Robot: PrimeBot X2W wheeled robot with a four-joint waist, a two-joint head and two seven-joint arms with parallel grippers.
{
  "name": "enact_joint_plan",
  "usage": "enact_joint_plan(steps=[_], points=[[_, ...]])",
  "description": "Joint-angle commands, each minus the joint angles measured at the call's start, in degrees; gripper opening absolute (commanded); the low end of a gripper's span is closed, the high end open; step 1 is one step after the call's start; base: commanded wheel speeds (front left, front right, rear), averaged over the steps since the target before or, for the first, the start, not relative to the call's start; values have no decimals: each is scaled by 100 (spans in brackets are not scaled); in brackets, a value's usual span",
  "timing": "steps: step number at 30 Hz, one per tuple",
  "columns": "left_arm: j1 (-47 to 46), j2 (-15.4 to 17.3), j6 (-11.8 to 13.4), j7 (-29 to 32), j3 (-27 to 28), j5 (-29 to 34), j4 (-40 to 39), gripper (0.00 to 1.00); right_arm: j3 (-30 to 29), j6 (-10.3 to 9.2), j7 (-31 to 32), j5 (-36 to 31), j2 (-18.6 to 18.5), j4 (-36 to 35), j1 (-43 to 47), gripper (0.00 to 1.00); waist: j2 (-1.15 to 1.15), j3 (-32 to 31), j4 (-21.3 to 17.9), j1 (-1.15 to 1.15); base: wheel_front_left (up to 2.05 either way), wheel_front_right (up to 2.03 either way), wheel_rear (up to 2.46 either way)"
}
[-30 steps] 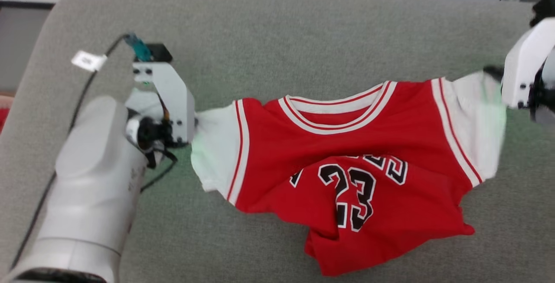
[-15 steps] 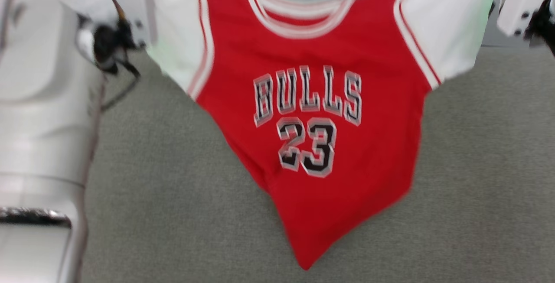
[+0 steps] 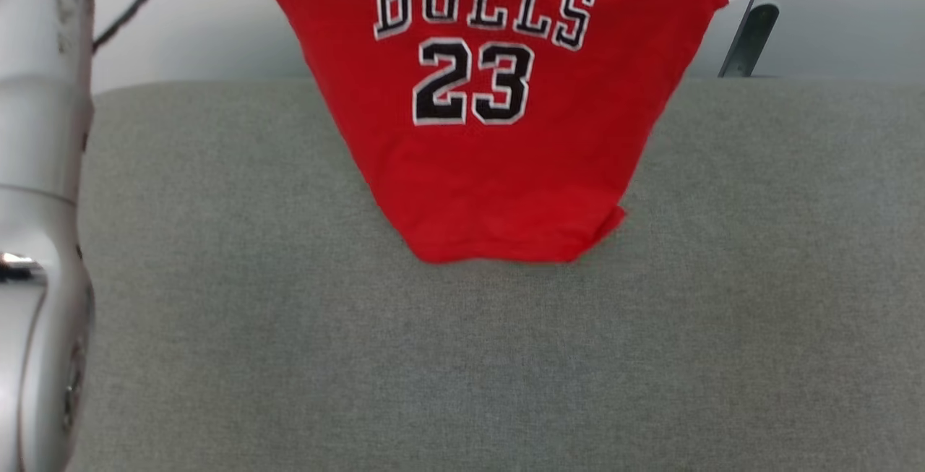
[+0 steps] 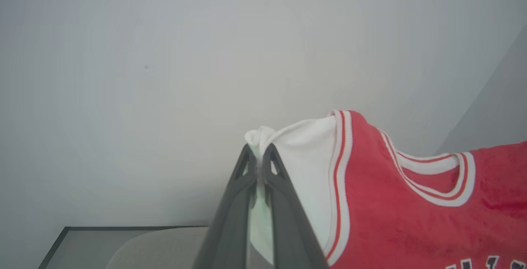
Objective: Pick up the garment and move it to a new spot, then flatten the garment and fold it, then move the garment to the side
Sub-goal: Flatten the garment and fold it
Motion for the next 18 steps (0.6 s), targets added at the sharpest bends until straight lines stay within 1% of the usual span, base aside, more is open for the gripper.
enact_joint_plan(steps=[1, 4, 9, 18], points=[[-111, 4, -19, -72, -13, 17, 12, 0, 16, 2, -18, -47, 20, 23, -67, 0, 0, 163, -18, 0, 0, 0, 0], [-413, -13, -41, -249, -25, 26, 156, 0, 88, 2, -78, -112, 49, 70, -329, 0, 0, 443, -51, 0, 0, 0, 0], [-926, -39, -82, -647, -38, 30, 342, 0, 145, 2, -468, -307, 52, 257, -816, 0, 0, 1059, -83, 0, 0, 0, 0], [-1931, -41, -135, -1655, 44, -31, 524, 0, -102, 2, -1732, -844, 259, 915, -1738, 0, 0, 2196, -106, 0, 0, 0, 0]])
